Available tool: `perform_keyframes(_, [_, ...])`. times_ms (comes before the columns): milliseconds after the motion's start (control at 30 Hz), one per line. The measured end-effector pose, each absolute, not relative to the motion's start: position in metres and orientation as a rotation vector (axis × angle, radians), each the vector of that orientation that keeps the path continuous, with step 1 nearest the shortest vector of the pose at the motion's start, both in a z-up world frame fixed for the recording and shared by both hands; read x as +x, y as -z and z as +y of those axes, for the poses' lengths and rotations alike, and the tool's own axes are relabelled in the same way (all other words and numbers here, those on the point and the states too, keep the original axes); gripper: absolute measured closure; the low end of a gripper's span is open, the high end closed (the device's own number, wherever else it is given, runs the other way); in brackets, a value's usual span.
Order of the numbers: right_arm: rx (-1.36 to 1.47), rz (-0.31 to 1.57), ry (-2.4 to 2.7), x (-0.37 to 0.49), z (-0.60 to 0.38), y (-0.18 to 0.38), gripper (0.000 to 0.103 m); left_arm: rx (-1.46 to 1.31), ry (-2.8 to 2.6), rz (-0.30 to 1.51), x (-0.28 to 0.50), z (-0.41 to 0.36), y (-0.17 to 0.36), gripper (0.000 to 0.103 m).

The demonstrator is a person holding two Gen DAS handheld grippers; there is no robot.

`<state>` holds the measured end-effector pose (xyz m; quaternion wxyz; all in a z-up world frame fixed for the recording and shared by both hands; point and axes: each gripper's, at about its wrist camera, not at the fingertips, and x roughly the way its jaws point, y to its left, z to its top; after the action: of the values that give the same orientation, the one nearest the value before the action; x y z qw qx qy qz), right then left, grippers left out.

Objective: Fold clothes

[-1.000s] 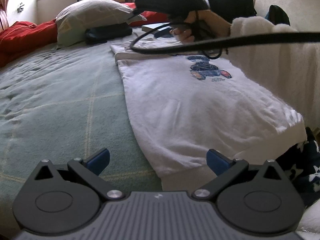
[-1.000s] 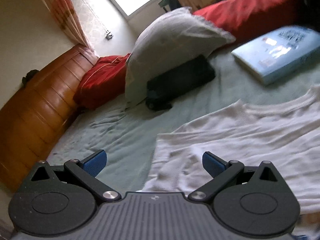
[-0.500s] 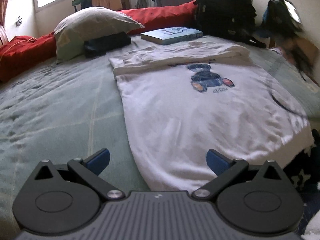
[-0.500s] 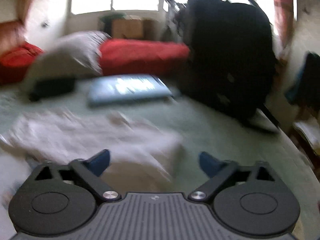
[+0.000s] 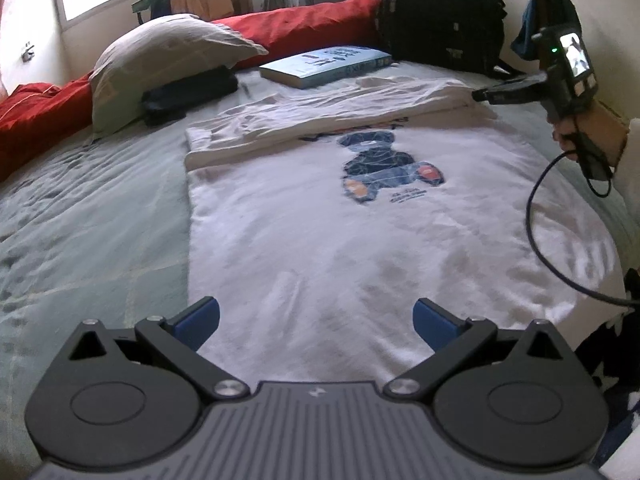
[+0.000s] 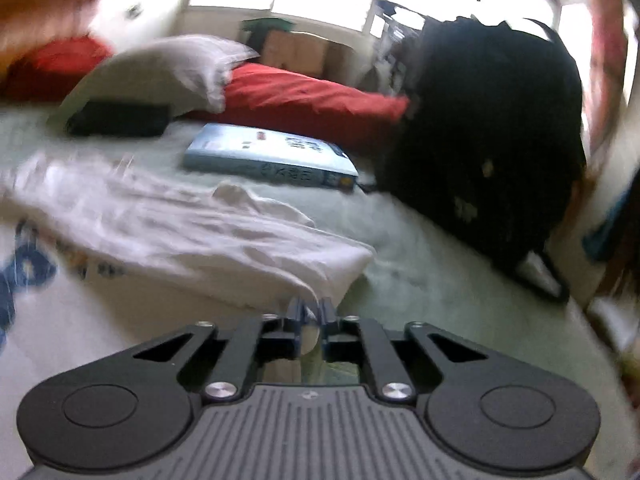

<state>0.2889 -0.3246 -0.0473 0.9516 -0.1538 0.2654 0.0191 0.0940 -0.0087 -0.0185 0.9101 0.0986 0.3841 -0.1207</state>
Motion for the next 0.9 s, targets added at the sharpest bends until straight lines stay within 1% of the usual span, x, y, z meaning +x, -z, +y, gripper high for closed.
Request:
perform_keyframes(67, [-0.376, 0.551, -0.069, 0.280, -0.323, 0.054, 0.094, 0.214, 0.263, 0.795, 0.095, -0.015, 0.020, 0.001])
perform_keyframes(167, [-0.392, 0.594, -0.084, 0.265, -0.332, 0.062, 0.094, 0.227, 0.280, 0.799, 0.098, -0.022, 0.022, 0.001])
perform_keyframes(267, [-0.375, 0.580, -0.080, 0.255, -0.339, 0.054, 0.090, 0.224, 0.298, 0.794, 0.100, -0.026, 0.022, 0.001])
perform_keyframes(433, [-0.332, 0.521, -0.077, 0.266, -0.337, 0.030, 0.090, 0.226, 0.309, 0.778, 0.100, -0.030, 0.018, 0.001])
perform_keyframes(500, [-0.292, 0.543, -0.073, 0.281, -0.336, 0.030, 0.090, 0.219, 0.306, 0.781, 0.100, -0.029, 0.019, 0.001])
perform_keyframes(600, [-0.215, 0.648, -0.104, 0.295, -0.339, 0.048, 0.089, 0.210, 0.289, 0.788, 0.101, -0.023, 0.020, 0.001])
perform_keyframes(633, [-0.206, 0.678, -0.113, 0.295, -0.340, 0.055, 0.087, 0.201, 0.287, 0.786, 0.102, -0.019, 0.019, 0.001])
perform_keyframes(667, [-0.187, 0.669, -0.107, 0.287, -0.342, 0.052, 0.085, 0.190, 0.287, 0.785, 0.103, -0.015, 0.018, 0.001])
perform_keyframes(700, [-0.167, 0.659, -0.100, 0.279, -0.343, 0.049, 0.080, 0.180, 0.289, 0.777, 0.106, -0.010, 0.014, 0.001])
perform_keyframes(767, [-0.099, 0.639, -0.094, 0.261, -0.349, 0.041, 0.078, 0.158, 0.293, 0.756, 0.114, -0.001, 0.007, 0.001])
perform_keyframes(800, [-0.064, 0.637, -0.109, 0.251, -0.349, 0.037, 0.076, 0.143, 0.297, 0.741, 0.122, 0.003, 0.001, 0.001])
perform_keyframes(867, [0.003, 0.633, -0.142, 0.232, -0.349, 0.030, 0.070, 0.109, 0.305, 0.712, 0.139, 0.011, -0.011, 0.001])
perform_keyframes(900, [0.037, 0.630, -0.158, 0.222, -0.349, 0.026, 0.064, 0.080, 0.323, 0.694, 0.150, 0.016, -0.018, 0.002])
